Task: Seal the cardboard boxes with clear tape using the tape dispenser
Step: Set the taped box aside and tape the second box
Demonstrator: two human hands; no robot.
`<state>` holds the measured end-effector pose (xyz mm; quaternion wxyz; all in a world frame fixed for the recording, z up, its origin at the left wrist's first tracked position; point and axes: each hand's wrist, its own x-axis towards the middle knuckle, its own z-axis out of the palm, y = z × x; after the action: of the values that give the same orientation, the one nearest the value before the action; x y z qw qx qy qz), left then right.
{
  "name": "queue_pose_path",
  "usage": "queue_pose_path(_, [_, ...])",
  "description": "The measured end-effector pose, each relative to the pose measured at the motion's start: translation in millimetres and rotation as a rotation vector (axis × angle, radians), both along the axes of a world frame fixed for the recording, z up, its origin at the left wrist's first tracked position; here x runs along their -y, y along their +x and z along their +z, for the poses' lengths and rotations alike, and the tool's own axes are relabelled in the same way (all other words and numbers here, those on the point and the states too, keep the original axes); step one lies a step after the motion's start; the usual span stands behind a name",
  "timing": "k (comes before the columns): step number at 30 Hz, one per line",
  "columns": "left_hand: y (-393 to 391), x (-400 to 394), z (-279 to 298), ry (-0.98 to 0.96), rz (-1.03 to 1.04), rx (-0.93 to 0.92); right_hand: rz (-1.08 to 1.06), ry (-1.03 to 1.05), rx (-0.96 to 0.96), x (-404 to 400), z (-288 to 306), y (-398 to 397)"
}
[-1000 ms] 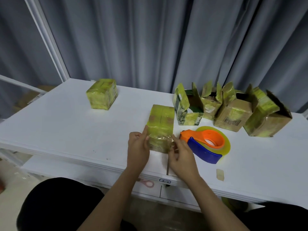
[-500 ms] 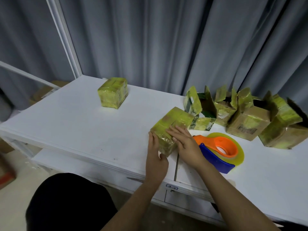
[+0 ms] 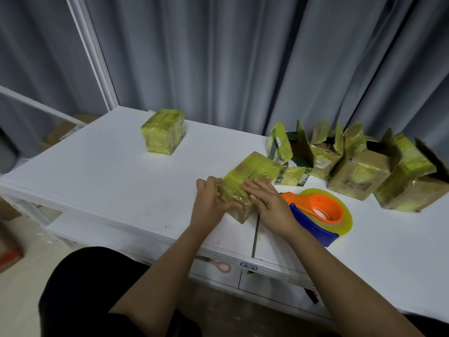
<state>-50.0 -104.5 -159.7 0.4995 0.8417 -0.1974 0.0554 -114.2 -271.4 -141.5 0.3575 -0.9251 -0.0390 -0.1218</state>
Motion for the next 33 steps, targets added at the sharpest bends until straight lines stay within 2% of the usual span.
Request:
queue_pose_path(3, [-3.9, -1.0, -5.1, -0.066, -0.013, -0.048, -0.01, 0.007, 0.009, -0.7, -0.9, 0.4])
queue_pose_path(7, [-32.5, 14.9, -17.0, -0.029, 0.112, 0.052, -0.02, 0.024, 0.016, -1.1, -2.6, -0.2])
queue_pose_path(11, [-62.3, 42.8, -2.4, -0.016, -0.016, 0.029, -0.028, 0.021, 0.016, 0.7, -3.4, -0.6])
queue_pose_path(15, [-77.1, 44.9, -13.0, 0.191, -0.005, 0.118, 0.0, 0.0, -0.014, 6.2, 0.3, -2.5])
queue_pose_path(18, [-77.9, 35.2, -8.0, 0.25, -0.022, 0.222, 0.013, -0.014, -0.028, 10.0, 1.4, -2.7])
queue_pose_path(23, [-46.3, 16.8, 12.1, 0.064, 0.034, 0.044, 0.01, -0.012, -0.042, 9.6, 2.0, -0.7])
queue_pose_path(27, [-3.3, 6.2, 3.5, 0.049, -0.112, -0.171, 0.012, 0.006, -0.053, 6.5, 5.3, 0.7])
queue_pose_path(31, [9.8, -3.0, -6.0, -0.025, -0.043, -0.127, 0.096, 0.041, -0.086, -5.5, 11.4, 11.1])
queue_pose_path(33, [20.7, -9.8, -2.7, -0.055, -0.005, -0.1, 0.153, -0.037, -0.105, -12.9, 9.6, 22.8])
